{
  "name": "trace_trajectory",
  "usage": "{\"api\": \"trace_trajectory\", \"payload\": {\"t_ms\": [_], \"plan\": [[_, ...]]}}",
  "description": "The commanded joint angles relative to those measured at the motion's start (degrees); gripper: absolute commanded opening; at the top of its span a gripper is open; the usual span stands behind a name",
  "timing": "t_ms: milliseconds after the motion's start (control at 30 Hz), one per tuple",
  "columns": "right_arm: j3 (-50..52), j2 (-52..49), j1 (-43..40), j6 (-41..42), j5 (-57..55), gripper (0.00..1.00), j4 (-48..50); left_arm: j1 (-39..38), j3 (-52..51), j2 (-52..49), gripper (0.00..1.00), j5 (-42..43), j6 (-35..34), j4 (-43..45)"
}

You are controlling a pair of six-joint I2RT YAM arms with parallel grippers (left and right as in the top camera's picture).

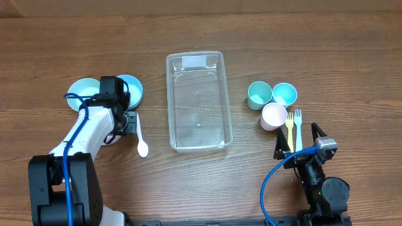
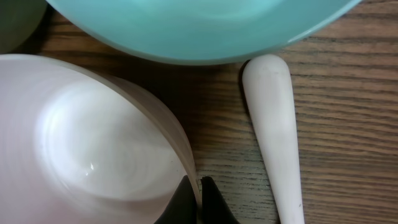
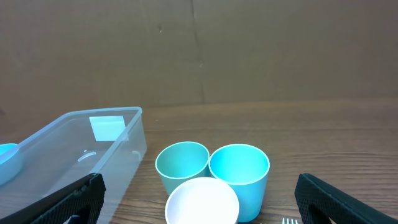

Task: Pack container
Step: 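Reach the left gripper to the pink bowl and grasp its rim, then carry the pink bowl with the left gripper into the clear container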

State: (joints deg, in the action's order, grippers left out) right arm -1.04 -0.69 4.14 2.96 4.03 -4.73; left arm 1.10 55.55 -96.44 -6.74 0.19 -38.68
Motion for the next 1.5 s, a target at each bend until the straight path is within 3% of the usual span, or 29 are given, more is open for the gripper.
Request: {"api": "trace_trajectory", "payload": {"t_ms": [0,333,533,733,1000,1200,1467], "plan": [[0.59,0.52,-0.15,-0.15,-0.5,1.0,0.33,-0.39,-0.07,0.15,0.04,-0.33,0.02,-0.09],[0.59,0.52,-0.15,-0.15,-0.5,1.0,0.33,-0.44,4.02,7.02,0.04,0.68,-3.58,-6.19],[0.59,0.52,-0.15,-0.15,-0.5,1.0,0.33,-0.81,8.04,14.38,0.04,7.72,-3.72,-9.51],[0.59,0.52,-0.15,-0.15,-0.5,1.0,0.33,-8.31,13.6,19.02,0.04,12.33,-3.41,-8.85],[0.59,0.52,-0.15,-0.15,-0.5,1.0,0.33,-24.3,19.37,18.58,0.04,9.94,-1.95,-0.24],[0.59,0.52,-0.15,-0.15,-0.5,1.0,0.33,-29.31,19.37,13.18,0.04,10.36,-2.91,4.59],[0.59,0.52,-0.15,-0.15,-0.5,1.0,0.33,-32.35,24.55,-0.72,0.04,9.03,3.98,7.21]]}}
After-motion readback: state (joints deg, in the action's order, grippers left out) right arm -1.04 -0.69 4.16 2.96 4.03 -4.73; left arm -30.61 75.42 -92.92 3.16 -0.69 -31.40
